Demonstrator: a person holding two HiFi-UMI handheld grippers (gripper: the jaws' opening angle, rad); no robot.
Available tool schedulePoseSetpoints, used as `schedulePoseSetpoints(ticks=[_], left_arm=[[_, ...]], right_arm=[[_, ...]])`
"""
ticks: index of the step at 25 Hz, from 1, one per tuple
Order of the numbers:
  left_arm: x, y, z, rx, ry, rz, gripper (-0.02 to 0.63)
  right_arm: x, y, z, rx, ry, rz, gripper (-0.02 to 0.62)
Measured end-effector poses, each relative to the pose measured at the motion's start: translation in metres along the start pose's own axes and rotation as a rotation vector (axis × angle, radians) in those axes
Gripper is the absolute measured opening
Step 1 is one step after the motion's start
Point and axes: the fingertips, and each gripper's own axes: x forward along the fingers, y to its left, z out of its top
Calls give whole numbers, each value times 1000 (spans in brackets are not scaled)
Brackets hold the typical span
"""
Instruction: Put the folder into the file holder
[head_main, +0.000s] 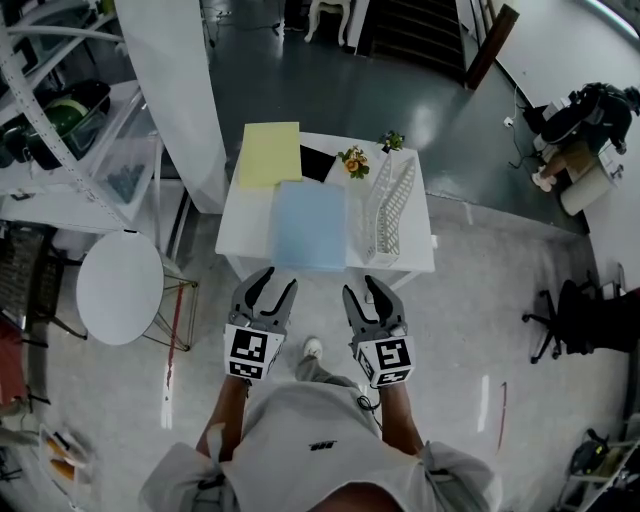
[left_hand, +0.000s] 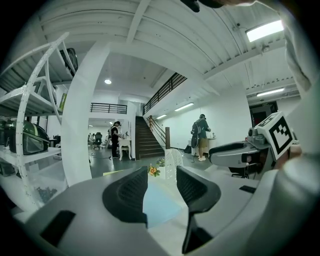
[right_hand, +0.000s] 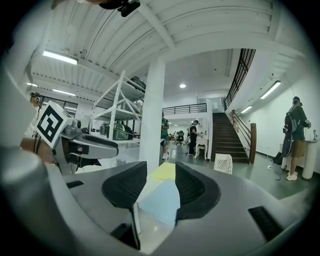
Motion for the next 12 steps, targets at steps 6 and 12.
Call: schedulePoseSetpoints(ticks=[6, 12], left_arm=[[35, 7, 4, -2, 8, 24, 193], [75, 12, 10, -6, 16, 50, 194]], right_arm=[[29, -28, 5, 1, -1, 33, 176], [54, -61, 6, 2, 2, 57, 178]])
